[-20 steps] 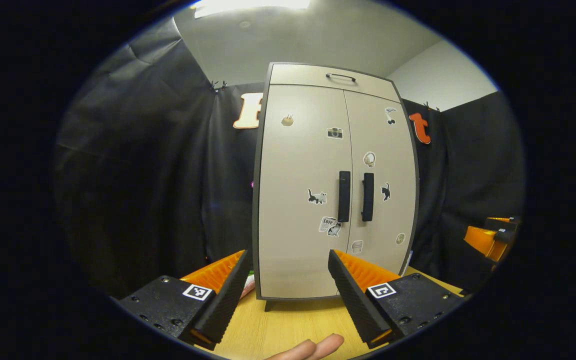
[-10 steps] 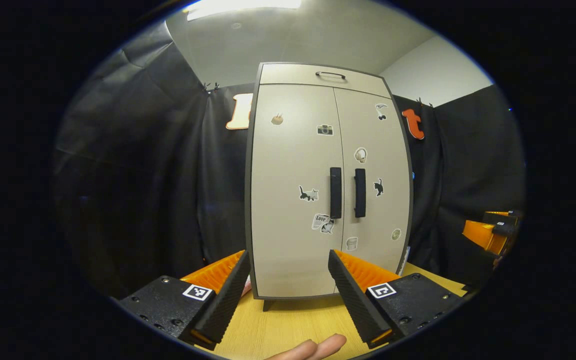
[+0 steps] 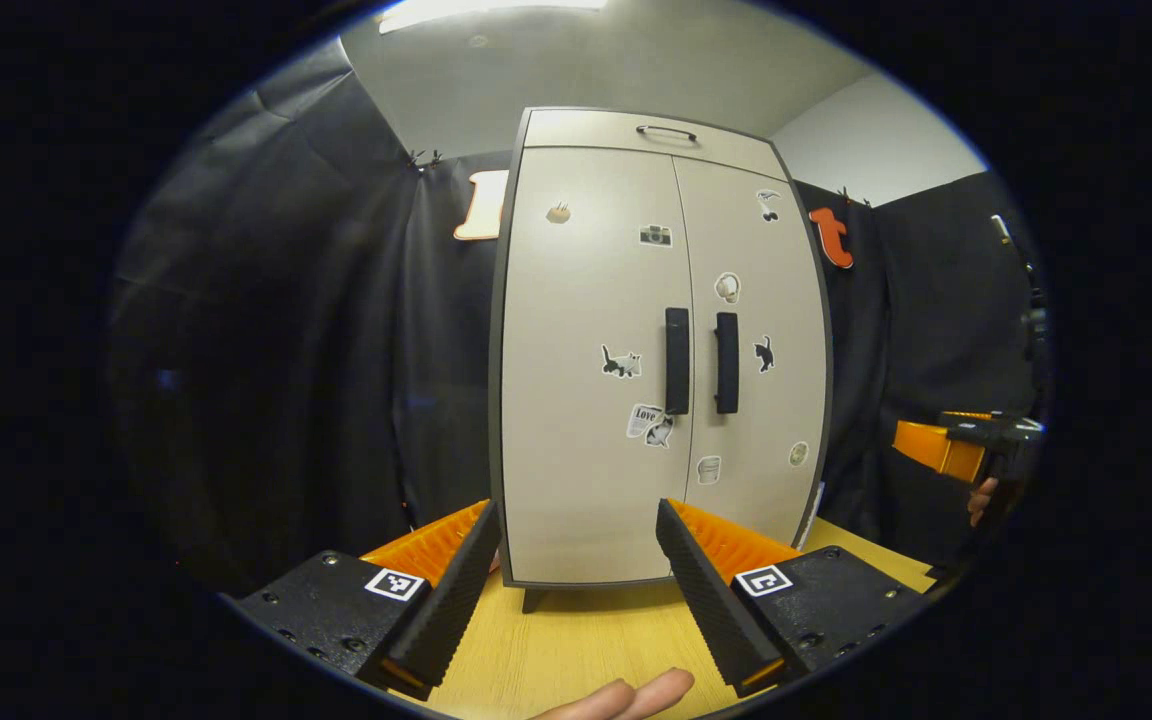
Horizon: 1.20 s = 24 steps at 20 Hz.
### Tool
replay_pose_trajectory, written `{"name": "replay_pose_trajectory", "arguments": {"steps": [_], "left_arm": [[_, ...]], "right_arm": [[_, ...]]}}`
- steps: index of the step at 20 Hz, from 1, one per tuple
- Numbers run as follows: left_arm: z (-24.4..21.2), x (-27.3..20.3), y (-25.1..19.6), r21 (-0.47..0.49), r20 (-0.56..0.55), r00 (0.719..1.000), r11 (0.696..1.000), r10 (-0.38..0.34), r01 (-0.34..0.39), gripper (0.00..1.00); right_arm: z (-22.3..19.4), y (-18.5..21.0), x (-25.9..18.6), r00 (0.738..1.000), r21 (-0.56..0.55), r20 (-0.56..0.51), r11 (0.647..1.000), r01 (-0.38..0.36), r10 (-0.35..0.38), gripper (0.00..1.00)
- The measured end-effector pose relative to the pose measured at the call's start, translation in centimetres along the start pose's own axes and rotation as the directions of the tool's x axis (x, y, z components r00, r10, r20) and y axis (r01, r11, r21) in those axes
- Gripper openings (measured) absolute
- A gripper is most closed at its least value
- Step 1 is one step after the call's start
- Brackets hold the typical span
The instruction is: Open the right door of the double-door shoe cabinet with the right hand, and open the left door with the left hand.
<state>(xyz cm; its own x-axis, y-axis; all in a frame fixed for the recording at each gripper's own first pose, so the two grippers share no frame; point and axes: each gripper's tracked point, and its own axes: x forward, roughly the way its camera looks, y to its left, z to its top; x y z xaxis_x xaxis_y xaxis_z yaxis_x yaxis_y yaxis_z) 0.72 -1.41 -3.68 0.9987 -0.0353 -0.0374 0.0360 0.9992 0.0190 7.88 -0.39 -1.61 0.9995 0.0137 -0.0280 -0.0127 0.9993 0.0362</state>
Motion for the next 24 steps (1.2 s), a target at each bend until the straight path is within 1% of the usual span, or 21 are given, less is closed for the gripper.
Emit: {"name": "replay_pose_trajectory", "arguments": {"steps": [2, 3, 5, 10, 12, 15, 16, 17, 19, 21, 22, 23, 24], "left_arm": [[0.0, 0.0, 0.6, 0.004, 0.005, 1.0, 1.0, 0.006, -0.006, 0.97], [-0.1, -0.2, 0.9, 0.005, 0.008, 1.0, 1.0, 0.008, -0.008, 0.97], [-0.3, -0.5, 1.3, 0.009, 0.016, 1.0, 1.0, 0.009, -0.009, 0.97], [-1.4, -1.7, 2.1, -0.018, 0.015, 1.0, 1.0, 0.0, 0.0, 0.97], [-1.6, -2.1, 2.4, -0.02, 0.018, 1.0, 1.0, -0.001, 0.002, 0.97], [-2.2, -2.5, 3.0, -0.019, 0.013, 1.0, 1.0, -0.014, 0.014, 0.97], [-2.4, -2.6, 3.3, -0.02, 0.012, 1.0, 1.0, -0.01, 0.011, 0.97], [-2.7, -2.7, 3.8, -0.023, 0.013, 1.0, 1.0, -0.003, 0.003, 0.97], [-3.2, -2.9, 4.8, -0.031, 0.005, 1.0, 0.999, 0.011, -0.011, 0.97], [-3.6, -3.2, 5.5, -0.036, -0.003, 1.0, 0.999, 0.022, -0.022, 0.97], [-3.8, -3.2, 5.7, -0.037, -0.007, 1.0, 0.999, 0.023, -0.024, 0.98], [-4.1, -3.2, 5.9, -0.038, -0.011, 1.0, 0.999, 0.026, -0.026, 0.98], [-4.1, -2.9, 6.2, -0.038, -0.014, 0.999, 0.999, 0.03, -0.03, 0.98]], "right_arm": [[1.3, 1.1, 2.3, 0.999, 0.005, 0.027, 1.0, -0.022, 0.022, 0.98], [2.0, 1.9, 3.4, 0.998, -0.004, 0.038, 0.999, -0.04, 0.04, 0.96], [3.2, 3.8, 5.3, 0.996, -0.025, 0.047, 0.997, -0.074, 0.075, 0.98], [5.7, 8.9, 10.2, 0.991, -0.059, 0.076, 0.993, -0.104, 0.108, 0.98], [5.7, 11.5, 11.8, 0.988, -0.066, 0.054, 0.987, -0.144, 0.147, 0.98], [5.9, 14.5, 13.8, 0.985, -0.08, 0.028, 0.983, -0.166, 0.168, 0.98], [6.0, 15.4, 14.4, 0.985, -0.077, 0.022, 0.983, -0.168, 0.171, 0.96], [5.9, 16.0, 15.0, 0.986, -0.076, 0.014, 0.983, -0.166, 0.167, 0.98], [6.2, 16.7, 16.6, 0.989, -0.078, 0.011, 0.986, -0.148, 0.149, 0.96], [6.0, 16.5, 18.2, 0.994, -0.084, -0.001, 0.99, -0.113, 0.113, 0.96], [5.9, 16.1, 18.8, 0.995, -0.082, -0.007, 0.992, -0.098, 0.097, 0.93], [5.5, 16.3, 19.8, 0.995, -0.079, -0.013, 0.992, -0.102, 0.102, 0.92], [5.4, 16.4, 20.2, 0.993, -0.082, -0.017, 0.99, -0.115, 0.114, 0.88]]}}
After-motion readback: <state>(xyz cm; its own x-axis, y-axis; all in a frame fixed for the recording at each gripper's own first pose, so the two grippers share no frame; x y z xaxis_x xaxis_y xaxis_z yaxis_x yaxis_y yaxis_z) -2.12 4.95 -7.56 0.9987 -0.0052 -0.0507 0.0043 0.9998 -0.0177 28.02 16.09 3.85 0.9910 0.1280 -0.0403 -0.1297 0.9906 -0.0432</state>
